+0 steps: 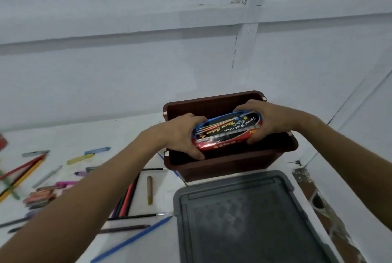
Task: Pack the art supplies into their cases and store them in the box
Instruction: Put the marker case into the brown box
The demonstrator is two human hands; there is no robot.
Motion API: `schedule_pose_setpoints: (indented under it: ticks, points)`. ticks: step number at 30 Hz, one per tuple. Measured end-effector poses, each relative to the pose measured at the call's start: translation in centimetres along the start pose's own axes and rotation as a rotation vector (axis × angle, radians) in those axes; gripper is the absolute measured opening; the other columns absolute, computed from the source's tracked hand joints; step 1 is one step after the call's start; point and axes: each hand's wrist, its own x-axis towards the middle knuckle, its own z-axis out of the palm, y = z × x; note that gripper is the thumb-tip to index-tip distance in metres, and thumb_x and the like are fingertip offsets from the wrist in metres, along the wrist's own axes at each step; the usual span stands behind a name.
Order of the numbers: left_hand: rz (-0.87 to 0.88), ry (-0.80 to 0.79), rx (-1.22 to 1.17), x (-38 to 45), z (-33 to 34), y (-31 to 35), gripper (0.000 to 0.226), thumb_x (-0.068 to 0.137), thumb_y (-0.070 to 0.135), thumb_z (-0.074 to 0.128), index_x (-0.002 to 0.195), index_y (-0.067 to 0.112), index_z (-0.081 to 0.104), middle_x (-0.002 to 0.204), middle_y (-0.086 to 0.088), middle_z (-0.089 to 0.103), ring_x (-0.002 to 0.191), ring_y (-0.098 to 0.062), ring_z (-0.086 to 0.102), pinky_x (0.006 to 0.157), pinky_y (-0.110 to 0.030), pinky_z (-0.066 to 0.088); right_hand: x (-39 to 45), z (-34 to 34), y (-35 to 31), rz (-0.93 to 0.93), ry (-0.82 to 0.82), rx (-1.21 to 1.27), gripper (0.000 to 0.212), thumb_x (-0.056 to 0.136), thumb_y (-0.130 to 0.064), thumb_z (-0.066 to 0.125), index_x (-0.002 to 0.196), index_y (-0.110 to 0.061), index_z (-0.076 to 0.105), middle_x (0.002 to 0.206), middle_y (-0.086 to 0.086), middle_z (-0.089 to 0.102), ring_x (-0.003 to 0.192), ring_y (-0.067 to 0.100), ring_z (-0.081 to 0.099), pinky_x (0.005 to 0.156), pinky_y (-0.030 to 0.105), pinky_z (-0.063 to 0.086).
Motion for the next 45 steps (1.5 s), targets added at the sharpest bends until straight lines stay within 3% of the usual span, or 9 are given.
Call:
schedule_pose_setpoints:
  ticks: [5,9,12,16,23,31,36,40,45]
  points:
    - [-0.03,0.02,0.031,0.2,-0.4,0.1,0.098,0.064,0.037,0.082,0.143,0.018,0.029,0.126,0.002,0.05,0.108,-0.012,0.049,0.09,-0.022,0.043,0.7,0.5,0.4,-0.012,-0.07,0.003,0.089,0.061,-0.04,0.085,0.135,-0.039,0.034,0.124,-0.016,0.038,0.116,0.006,0.041,0.099,0.028,0.043]
    - [0.0,-0.092,0.028,0.4,0.2,0.5,0.078,0.064,0.042,0.081,0.131,0.025,0.043,0.112,0.01,0.058,0.097,-0.006,0.055,0.083,-0.02,0.047,1.5,1.4,0.1,0.016,-0.152,-0.29,0.09,0.065,-0.047,0.081,0.139,-0.038,0.031,0.132,-0.011,0.034,0.12,0.012,0.027,0.107,0.038,0.03]
    - [-0.035,-0.165,0.056,1.0,0.5,0.8,0.067,0.066,0.044,0.08,0.123,0.025,0.052,0.106,0.009,0.062,0.089,-0.007,0.058,0.077,-0.019,0.048,1.8,2.4,-0.2,0.07,-0.208,-0.415,0.088,0.072,-0.04,0.078,0.144,-0.033,0.029,0.135,-0.003,0.033,0.123,0.017,0.026,0.11,0.041,0.029]
    - [-0.093,-0.239,0.1,1.8,0.8,1.0,0.067,0.07,0.04,0.079,0.128,0.023,0.049,0.111,0.004,0.06,0.094,-0.012,0.058,0.079,-0.023,0.05,2.0,3.1,-0.2,0.099,-0.258,-0.413,0.085,0.076,-0.031,0.075,0.146,-0.029,0.027,0.142,0.0,0.03,0.13,0.02,0.026,0.113,0.041,0.025]
    - [-0.092,-0.278,0.122,2.2,1.0,0.8,0.069,0.072,0.037,0.078,0.133,0.025,0.047,0.119,0.003,0.057,0.101,-0.013,0.056,0.085,-0.026,0.051,1.9,2.8,-0.3,0.108,-0.321,-0.377,0.072,0.082,-0.028,0.07,0.143,-0.031,0.033,0.139,0.001,0.033,0.126,0.019,0.035,0.11,0.037,0.034]
    - [-0.077,-0.304,0.27,2.3,1.6,0.7,0.06,0.087,0.048,0.06,0.14,0.025,0.045,0.121,0.002,0.058,0.102,-0.015,0.054,0.084,-0.026,0.046,1.7,3.4,-0.8,0.072,-0.207,-0.429,0.06,0.079,-0.029,0.073,0.135,-0.026,0.049,0.134,0.001,0.047,0.121,0.018,0.044,0.101,0.032,0.042]
    - [-0.069,-0.168,0.279,2.0,2.2,1.3,0.045,0.085,0.029,0.068,0.128,0.022,0.055,0.118,-0.002,0.06,0.094,-0.014,0.054,0.077,-0.024,0.044,1.6,4.2,-0.8,0.101,-0.209,-0.458,0.041,0.079,-0.015,0.073,0.119,-0.018,0.063,0.134,0.004,0.045,0.12,0.021,0.045,0.101,0.029,0.043]
    - [-0.079,-0.197,0.36,1.7,2.7,1.4,0.04,0.085,0.012,0.064,0.124,0.023,0.061,0.12,-0.005,0.06,0.101,-0.021,0.059,0.085,-0.029,0.051,1.8,4.4,-0.9,0.094,-0.24,-0.4,0.053,0.081,-0.014,0.071,0.131,-0.02,0.054,0.129,0.001,0.056,0.115,0.015,0.054,0.094,0.023,0.044]
    - [-0.083,-0.221,0.361,2.1,3.1,1.7,0.039,0.086,0.008,0.063,0.124,0.017,0.059,0.118,-0.007,0.062,0.102,-0.023,0.059,0.082,-0.029,0.048,1.7,4.3,-0.8,0.094,-0.281,-0.369,0.051,0.082,-0.014,0.071,0.129,-0.024,0.056,0.132,0.002,0.055,0.118,0.017,0.052,0.096,0.025,0.044]
